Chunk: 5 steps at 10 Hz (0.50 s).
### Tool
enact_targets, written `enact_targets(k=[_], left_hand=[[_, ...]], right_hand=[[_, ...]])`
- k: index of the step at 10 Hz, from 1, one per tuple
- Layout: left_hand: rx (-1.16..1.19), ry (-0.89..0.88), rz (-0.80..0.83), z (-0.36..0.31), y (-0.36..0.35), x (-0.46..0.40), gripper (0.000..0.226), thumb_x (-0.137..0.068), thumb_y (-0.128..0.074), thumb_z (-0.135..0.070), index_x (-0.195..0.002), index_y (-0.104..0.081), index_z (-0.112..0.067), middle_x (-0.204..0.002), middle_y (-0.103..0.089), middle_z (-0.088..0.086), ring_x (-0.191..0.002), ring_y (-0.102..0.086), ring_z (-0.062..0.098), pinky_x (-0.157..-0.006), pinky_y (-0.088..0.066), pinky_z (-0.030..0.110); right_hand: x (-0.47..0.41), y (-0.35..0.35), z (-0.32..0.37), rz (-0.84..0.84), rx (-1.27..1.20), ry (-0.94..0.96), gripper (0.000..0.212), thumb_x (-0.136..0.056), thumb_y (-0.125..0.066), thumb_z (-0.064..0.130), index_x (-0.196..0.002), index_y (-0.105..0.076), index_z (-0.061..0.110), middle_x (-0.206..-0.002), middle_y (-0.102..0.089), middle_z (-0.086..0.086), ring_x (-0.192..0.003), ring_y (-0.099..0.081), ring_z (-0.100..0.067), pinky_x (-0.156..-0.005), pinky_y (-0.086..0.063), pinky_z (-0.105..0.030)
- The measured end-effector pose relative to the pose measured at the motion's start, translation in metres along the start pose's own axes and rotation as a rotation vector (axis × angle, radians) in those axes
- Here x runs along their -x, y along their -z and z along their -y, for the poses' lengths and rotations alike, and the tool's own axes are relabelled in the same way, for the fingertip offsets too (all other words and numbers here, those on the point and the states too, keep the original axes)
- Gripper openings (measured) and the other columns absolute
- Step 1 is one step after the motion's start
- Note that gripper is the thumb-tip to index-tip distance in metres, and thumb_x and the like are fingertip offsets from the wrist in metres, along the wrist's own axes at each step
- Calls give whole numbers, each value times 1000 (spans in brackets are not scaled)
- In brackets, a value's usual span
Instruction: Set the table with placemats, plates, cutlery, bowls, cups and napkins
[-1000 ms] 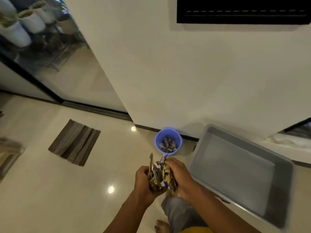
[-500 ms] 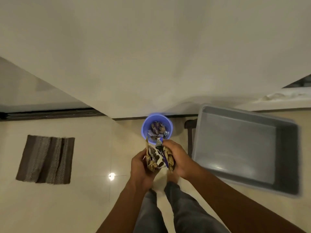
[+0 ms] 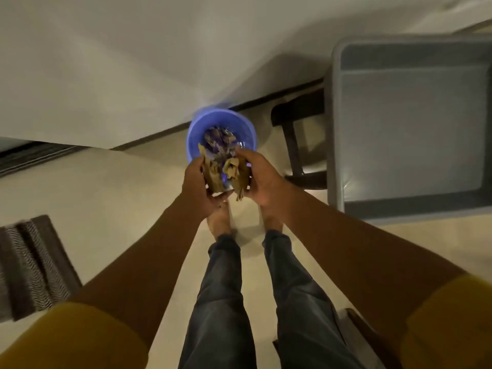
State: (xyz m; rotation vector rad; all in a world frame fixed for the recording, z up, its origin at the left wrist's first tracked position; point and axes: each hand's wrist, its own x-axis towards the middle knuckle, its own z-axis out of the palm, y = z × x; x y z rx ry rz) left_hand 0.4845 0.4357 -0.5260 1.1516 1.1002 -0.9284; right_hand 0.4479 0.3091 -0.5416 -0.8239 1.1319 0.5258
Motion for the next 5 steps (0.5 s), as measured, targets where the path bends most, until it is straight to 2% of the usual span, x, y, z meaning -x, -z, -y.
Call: enact_targets(k=[1, 2, 3, 4, 5], left_hand=[[-65, -3, 36, -13, 3, -33, 30, -103, -46, -42, -99, -69, -23, -74, -76, 2, -86, -70, 25, -88, -57, 41], [-106, -17, 60, -22, 12, -57, 35, -103, -48, -47, -119, -69, -23, -101, -77, 5, -95, -73, 26, -95, -57, 43], [-144, -42, 57, -25, 19, -58, 41, -105, -53, -45, -139, -59, -25, -122, -65, 2, -116, -64, 30, -105, -53, 46], [-197, -39, 67, -24, 19, -41, 35, -105, -55, -42, -134, -60, -24, -129, -64, 2, -113, -64, 26, -103, -52, 44], [-263, -76, 54, -18, 16, -23, 37, -101, -60, -36, -134, -64, -20, -132, -69, 2, -118, -67, 24, -98, -55, 42]], right_hand=[[-25, -13, 0, -51, 48, -81, 40, -95, -63, 51, -122, -67, 22, -118, -72, -5, -125, -62, -31, -111, -43, -52], [-40, -19, 1, -64, 78, -132, 59, -95, -60, 59, -143, -54, 27, -147, -57, -2, -139, -48, -28, -117, -31, -53], [-38, -16, 5, -61, 38, -119, 55, -101, -58, 49, -148, -48, 23, -144, -54, -1, -132, -51, -25, -118, -33, -48], [-28, -8, 5, -67, 2, -66, 48, -102, -59, 43, -143, -51, 20, -127, -57, -4, -118, -54, -25, -108, -42, -45], [-10, 1, 4, -121, 20, -4, 44, -103, -60, 40, -138, -55, 15, -124, -62, -9, -104, -62, -23, -94, -47, -41]])
